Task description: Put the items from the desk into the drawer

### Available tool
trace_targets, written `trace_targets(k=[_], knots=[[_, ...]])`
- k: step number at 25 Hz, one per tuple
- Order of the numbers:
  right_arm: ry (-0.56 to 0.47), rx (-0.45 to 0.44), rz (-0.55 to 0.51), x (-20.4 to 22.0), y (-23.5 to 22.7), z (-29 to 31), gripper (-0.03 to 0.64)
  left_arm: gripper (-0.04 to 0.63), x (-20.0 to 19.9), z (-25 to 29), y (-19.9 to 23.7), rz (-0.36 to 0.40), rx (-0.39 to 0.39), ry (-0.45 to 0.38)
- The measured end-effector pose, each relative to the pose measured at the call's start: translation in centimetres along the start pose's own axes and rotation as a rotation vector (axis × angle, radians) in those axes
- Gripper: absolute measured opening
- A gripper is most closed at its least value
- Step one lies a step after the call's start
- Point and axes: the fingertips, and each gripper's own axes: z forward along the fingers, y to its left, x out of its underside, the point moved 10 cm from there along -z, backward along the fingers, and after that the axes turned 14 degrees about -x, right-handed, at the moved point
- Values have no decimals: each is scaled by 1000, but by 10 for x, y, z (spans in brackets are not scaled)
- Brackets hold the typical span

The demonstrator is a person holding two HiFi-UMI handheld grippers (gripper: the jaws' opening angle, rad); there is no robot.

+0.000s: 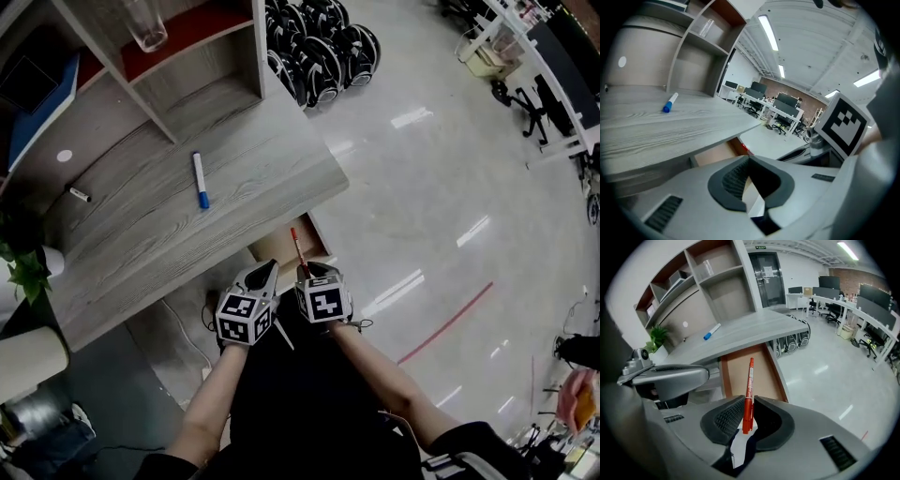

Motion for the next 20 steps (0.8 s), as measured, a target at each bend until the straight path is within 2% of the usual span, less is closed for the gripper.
trace_targets(k=[9,16,20], knots=[[78,-94,-141,-4,-1,82,52,-9,33,17,33,-15,-107,-26],[113,-97,-160,-18,-5,125,51,-9,46,14,53,-57,-166,-10],[137,-99,-120,-19,-9,138,52,-9,53,9,62,-105,-196,-8]])
